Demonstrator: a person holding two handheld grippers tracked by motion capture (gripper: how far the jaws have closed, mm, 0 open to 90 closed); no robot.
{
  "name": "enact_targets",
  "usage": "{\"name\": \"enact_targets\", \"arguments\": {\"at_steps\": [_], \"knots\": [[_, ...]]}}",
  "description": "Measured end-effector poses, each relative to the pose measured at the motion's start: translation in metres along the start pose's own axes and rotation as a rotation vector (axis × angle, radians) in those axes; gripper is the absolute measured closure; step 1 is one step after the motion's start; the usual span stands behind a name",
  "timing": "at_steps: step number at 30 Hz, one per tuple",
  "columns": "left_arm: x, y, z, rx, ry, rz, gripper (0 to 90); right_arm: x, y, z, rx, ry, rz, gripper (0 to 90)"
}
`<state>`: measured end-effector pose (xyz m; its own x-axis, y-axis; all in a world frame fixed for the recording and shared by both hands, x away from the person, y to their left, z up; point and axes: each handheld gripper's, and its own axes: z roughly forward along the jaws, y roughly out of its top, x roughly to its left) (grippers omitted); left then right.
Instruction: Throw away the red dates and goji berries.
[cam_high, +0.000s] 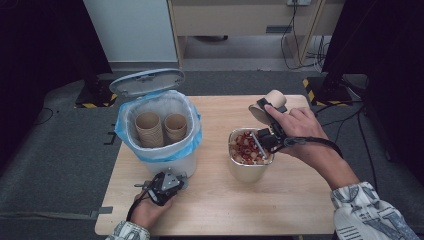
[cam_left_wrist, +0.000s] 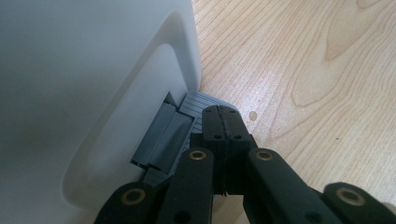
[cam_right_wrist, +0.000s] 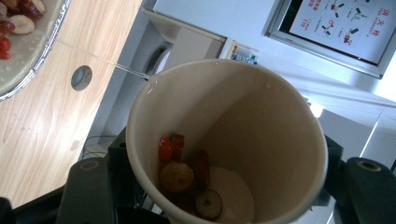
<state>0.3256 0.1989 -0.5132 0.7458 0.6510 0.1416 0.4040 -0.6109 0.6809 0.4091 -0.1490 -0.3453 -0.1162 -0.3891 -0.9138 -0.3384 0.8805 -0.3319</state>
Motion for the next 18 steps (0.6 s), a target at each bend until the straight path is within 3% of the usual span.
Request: {"name": "enact_targets", "arguments": {"at_steps": [18], "knots": [[0.0001,0.0000,-0.0002,0.003,-0.001,0.002,89.7,0.0031,-0.0027,-0.0016,-0.012,-0.020,0.031,33.1]]}}
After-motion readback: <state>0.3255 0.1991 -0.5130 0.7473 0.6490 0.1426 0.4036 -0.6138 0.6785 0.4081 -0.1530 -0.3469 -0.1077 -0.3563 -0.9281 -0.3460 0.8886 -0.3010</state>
